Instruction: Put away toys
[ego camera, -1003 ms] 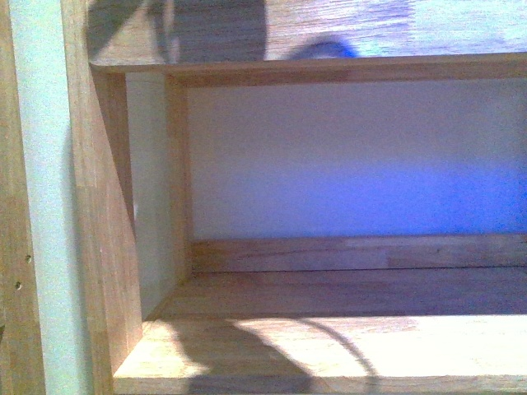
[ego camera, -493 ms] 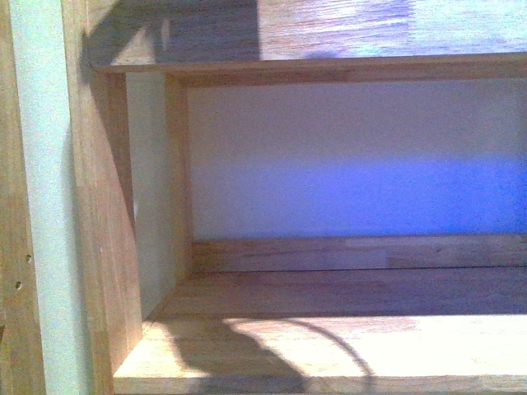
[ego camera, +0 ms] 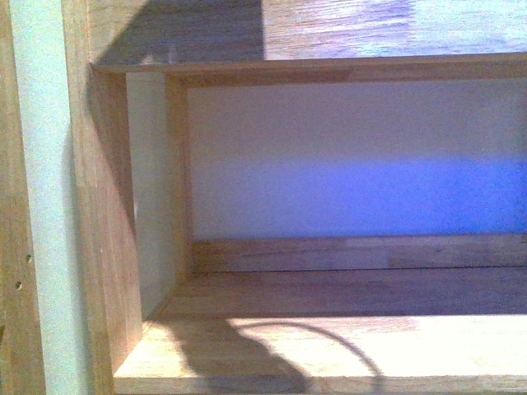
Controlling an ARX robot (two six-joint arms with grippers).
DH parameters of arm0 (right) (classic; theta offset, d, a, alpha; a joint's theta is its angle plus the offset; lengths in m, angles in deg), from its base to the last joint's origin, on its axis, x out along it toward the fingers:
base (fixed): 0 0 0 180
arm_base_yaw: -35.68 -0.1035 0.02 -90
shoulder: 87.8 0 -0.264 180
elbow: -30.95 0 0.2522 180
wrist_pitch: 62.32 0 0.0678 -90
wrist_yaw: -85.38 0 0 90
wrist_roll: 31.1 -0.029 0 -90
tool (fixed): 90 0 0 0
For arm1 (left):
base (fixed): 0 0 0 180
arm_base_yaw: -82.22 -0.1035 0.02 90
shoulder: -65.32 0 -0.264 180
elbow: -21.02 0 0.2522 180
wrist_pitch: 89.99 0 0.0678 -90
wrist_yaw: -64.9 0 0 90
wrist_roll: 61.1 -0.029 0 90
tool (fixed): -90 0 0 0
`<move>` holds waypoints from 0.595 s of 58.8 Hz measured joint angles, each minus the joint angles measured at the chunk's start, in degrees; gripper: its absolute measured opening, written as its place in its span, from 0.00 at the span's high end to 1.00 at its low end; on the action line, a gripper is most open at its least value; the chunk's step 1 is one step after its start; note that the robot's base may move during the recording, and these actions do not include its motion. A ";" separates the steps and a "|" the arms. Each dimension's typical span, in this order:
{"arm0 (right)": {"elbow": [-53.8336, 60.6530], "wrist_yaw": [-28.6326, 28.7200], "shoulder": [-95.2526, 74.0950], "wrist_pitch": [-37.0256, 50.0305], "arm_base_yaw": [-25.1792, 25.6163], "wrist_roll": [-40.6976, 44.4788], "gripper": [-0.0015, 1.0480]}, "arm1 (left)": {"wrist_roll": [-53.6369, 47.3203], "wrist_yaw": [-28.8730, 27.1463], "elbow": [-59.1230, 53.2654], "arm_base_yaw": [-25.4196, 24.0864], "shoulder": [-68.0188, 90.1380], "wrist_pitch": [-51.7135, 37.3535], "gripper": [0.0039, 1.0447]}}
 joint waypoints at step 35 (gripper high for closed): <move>0.46 -13.05 8.79 -1.38 -1.38 10.75 0.06 | 0.00 0.00 0.00 0.00 0.00 0.00 0.06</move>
